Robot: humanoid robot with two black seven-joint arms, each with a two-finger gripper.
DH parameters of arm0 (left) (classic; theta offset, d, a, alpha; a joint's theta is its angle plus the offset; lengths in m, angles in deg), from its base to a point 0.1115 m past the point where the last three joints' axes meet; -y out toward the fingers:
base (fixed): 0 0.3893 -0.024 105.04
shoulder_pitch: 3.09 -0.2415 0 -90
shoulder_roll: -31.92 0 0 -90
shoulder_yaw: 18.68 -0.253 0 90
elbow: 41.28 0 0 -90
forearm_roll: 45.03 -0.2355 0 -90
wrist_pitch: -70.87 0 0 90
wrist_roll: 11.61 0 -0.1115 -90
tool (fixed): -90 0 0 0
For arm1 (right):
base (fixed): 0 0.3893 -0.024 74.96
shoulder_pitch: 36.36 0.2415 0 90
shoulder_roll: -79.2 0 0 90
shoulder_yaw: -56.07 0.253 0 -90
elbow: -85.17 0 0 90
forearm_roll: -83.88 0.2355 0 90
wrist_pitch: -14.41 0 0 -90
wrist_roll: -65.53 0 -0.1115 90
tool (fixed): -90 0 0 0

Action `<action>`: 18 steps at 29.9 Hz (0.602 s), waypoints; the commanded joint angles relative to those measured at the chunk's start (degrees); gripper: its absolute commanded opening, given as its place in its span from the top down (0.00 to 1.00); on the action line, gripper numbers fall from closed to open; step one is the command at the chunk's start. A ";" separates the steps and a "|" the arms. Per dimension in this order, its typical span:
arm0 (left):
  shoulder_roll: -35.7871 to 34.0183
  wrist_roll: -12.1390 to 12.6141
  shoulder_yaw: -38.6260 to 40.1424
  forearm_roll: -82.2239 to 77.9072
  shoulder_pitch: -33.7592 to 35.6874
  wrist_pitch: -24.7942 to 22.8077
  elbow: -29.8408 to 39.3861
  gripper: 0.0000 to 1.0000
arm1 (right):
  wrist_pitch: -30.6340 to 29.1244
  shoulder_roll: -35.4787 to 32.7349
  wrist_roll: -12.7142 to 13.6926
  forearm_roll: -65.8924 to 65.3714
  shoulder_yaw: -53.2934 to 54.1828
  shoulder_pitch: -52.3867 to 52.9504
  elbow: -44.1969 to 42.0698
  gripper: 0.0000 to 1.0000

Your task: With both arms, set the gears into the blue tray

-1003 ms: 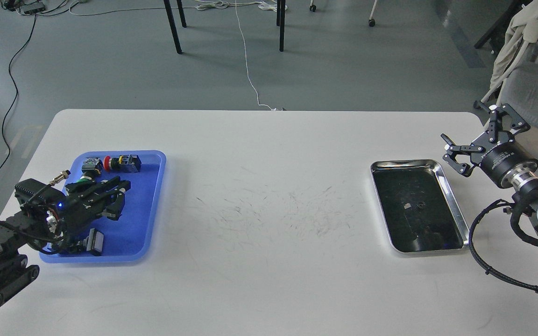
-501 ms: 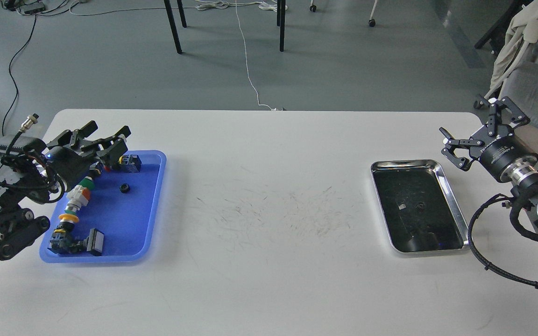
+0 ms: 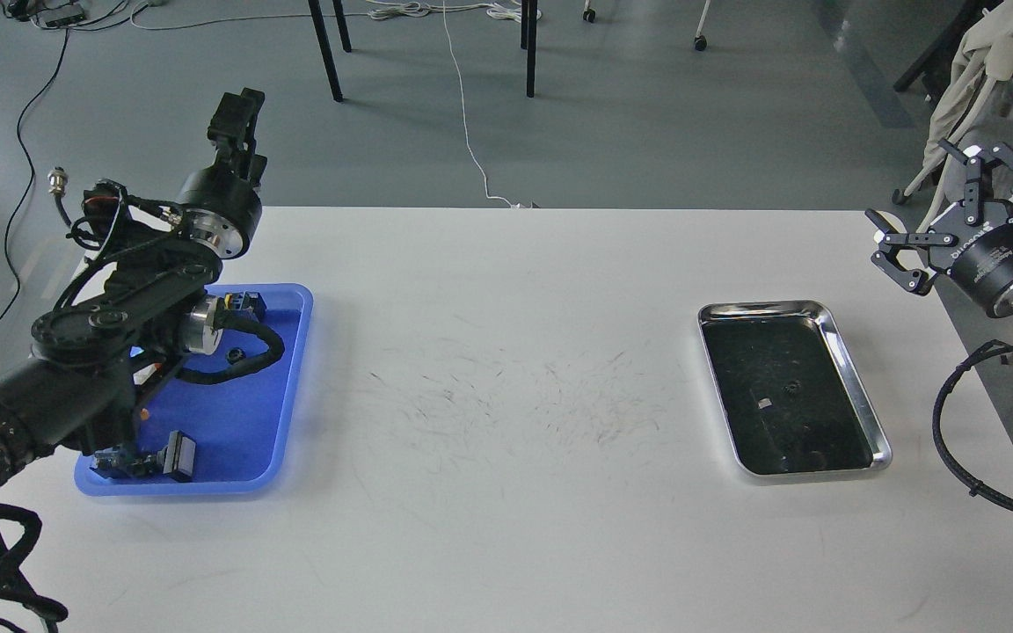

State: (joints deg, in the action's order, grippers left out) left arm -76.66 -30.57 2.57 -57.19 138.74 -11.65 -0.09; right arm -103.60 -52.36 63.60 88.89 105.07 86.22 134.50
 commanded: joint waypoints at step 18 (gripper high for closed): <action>1.27 11.40 10.30 3.82 -3.76 -19.44 -0.06 0.03 | 0.01 -11.27 7.47 -54.48 -66.20 43.43 29.51 0.03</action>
State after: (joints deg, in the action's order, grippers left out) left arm -75.30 -18.72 12.94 -53.21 135.37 -32.02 -0.19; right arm -103.63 -66.18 70.78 41.07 46.70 125.91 163.53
